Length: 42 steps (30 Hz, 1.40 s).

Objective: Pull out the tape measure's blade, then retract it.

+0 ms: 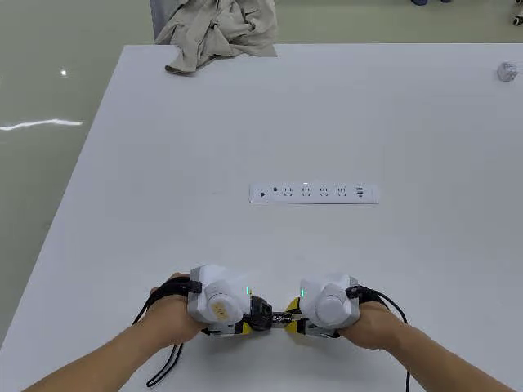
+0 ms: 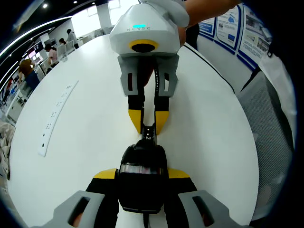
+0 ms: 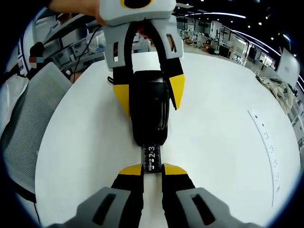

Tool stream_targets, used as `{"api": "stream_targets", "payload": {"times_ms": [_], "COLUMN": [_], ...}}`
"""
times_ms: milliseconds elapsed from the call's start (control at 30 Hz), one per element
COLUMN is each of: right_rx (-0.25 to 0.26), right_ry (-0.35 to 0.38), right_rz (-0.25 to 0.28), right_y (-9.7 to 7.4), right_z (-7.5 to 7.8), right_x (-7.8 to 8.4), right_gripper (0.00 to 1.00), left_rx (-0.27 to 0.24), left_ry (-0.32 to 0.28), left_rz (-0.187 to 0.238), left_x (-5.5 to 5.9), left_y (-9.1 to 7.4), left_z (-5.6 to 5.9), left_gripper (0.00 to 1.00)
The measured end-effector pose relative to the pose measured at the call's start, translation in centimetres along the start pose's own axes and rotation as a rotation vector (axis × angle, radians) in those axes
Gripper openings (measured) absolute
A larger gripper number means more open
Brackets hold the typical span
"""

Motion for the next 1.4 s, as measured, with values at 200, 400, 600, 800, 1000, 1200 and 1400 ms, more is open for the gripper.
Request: {"api": "stream_targets", "payload": {"times_ms": [200,400,600,800,1000,1200,1400], "right_rx": [-0.002,-0.002,-0.001,0.001,0.005,0.005,0.008], "right_ry": [0.003,0.011,0.016,0.026,0.031,0.038,0.05], "right_rz": [-0.007,-0.012,-0.019,-0.025,-0.033,-0.035,-0.033], "right_y": [-0.3,-0.7,-1.1,-1.7,-2.0,-2.2,-2.8], "right_z": [0.0,0.0,0.0,0.1,0.1,0.2,0.2], "right_x": [0.5,1.1,1.8,2.6,3.3,3.9,4.6], "right_gripper": [0.13,0.13,0.13,0.13,0.13,0.13,0.13], "left_rx": [0.002,0.004,0.008,0.01,0.01,0.012,0.014], "left_ry": [0.005,0.01,0.012,0.012,0.013,0.013,0.011], "left_rz": [-0.004,-0.008,-0.007,-0.008,-0.01,-0.01,-0.009], "left_x": [0.0,0.0,0.0,-0.1,-0.1,-0.2,-0.1], "left_y": [-0.1,0.0,0.0,0.0,0.0,-0.1,0.0], "left_z": [0.0,0.1,0.1,0.1,0.1,0.1,0.1], "left_gripper": [0.34,0.34,0.34,0.34,0.33,0.33,0.33]}}
Point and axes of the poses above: the centre of the closed fingertips' face, and the gripper's own axes: y roughly forward along the fingers, z roughly to its right, x roughly out of its underside, the point moved 2 cm from there along -y, roughly backward along the fingers, and after that the axes turned 10 degrees about -z, right-handed, at the moved point
